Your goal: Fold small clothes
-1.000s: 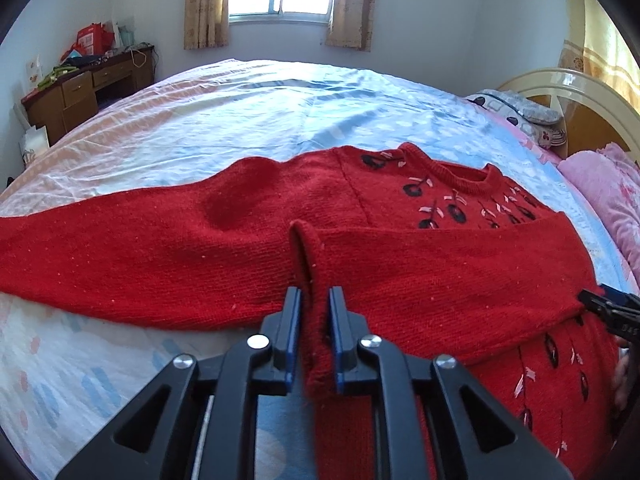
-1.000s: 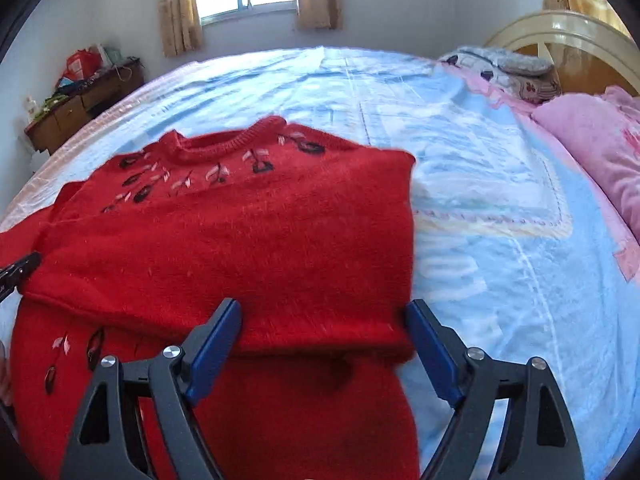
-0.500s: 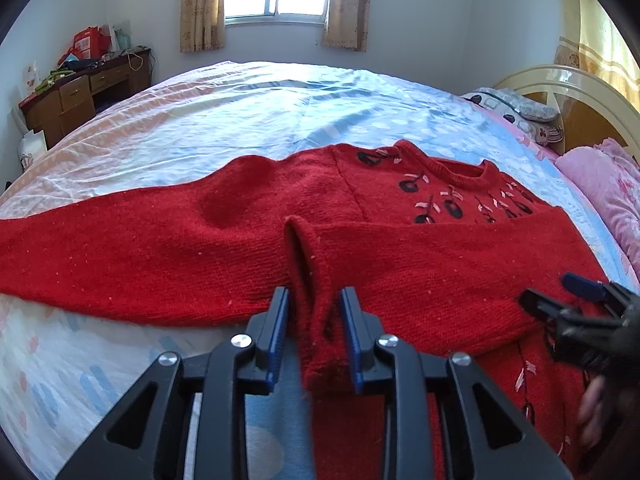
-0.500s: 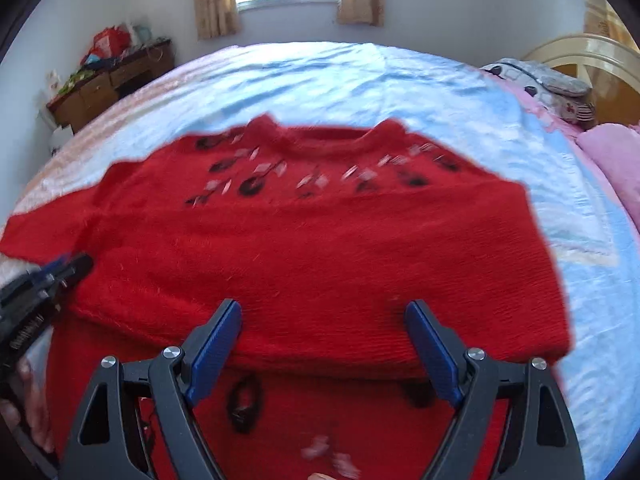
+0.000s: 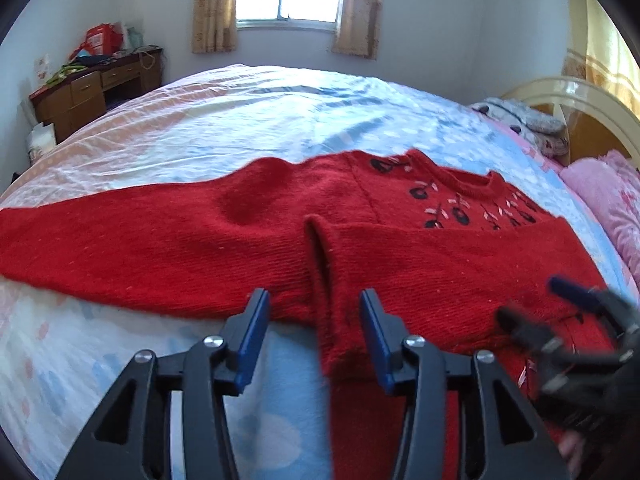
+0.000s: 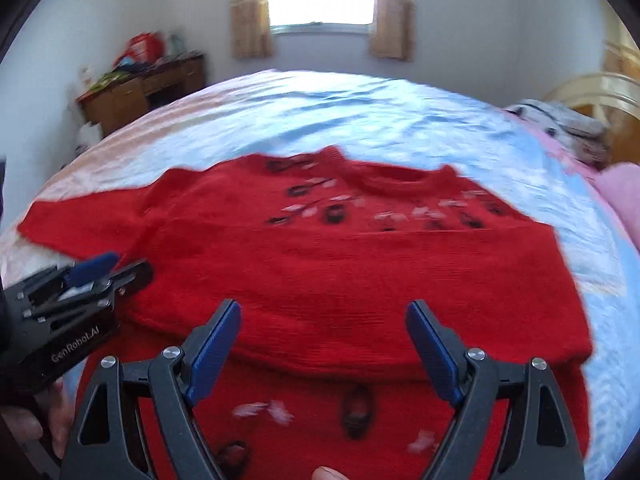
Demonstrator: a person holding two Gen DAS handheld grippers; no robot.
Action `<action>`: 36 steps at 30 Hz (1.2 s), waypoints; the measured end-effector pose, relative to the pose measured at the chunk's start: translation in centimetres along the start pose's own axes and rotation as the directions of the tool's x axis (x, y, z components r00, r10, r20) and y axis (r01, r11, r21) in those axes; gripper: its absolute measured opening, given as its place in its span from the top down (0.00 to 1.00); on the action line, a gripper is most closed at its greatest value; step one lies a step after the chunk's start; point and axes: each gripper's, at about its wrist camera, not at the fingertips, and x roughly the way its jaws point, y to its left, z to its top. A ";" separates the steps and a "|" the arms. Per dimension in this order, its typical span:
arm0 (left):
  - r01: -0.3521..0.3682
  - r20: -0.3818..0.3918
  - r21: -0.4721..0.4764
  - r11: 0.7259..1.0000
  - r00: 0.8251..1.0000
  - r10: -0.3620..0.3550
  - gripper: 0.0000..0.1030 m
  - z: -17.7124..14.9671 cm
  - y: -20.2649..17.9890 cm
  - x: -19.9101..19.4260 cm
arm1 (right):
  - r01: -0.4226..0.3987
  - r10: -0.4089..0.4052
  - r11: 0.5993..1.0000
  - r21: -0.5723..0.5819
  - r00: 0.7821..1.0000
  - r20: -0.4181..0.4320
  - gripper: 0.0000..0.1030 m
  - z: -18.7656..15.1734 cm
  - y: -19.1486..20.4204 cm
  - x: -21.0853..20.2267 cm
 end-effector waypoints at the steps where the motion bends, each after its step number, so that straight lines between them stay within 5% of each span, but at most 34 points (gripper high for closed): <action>1: -0.004 0.012 -0.013 1.000 1.000 0.004 0.47 -0.2 0.6 -0.5 | -0.023 0.022 1.000 -0.018 0.999 -0.024 0.18 -0.4 0.6 0.7; 4: -0.022 0.026 -0.029 0.999 0.999 0.023 0.36 -0.9 2.2 -1.8 | -0.064 0.063 0.997 -0.035 0.998 -0.015 0.18 -0.7 0.9 0.2; 13: -0.175 0.029 -0.026 0.984 0.984 0.176 0.32 -2.0 8.8 -5.2 | -0.048 0.049 0.993 -0.106 0.999 0.001 0.18 -1.6 2.1 0.1; 21: -0.337 -0.019 -0.235 0.912 0.940 0.342 0.32 -0.4 19.7 -5.9 | -0.037 0.040 0.994 -0.103 0.999 0.025 0.18 -2.0 2.3 -0.3; 29: -0.299 -0.045 -0.502 0.812 0.946 0.320 0.34 0.1 27.1 -4.8 | -0.031 0.034 0.994 -0.106 0.999 0.030 0.17 -2.1 2.3 -0.5; 36: -0.268 -0.017 -0.547 0.793 0.951 0.310 0.36 0.9 28.5 -3.5 | -0.020 0.024 0.993 -0.112 0.999 0.036 0.17 -2.2 2.5 -0.6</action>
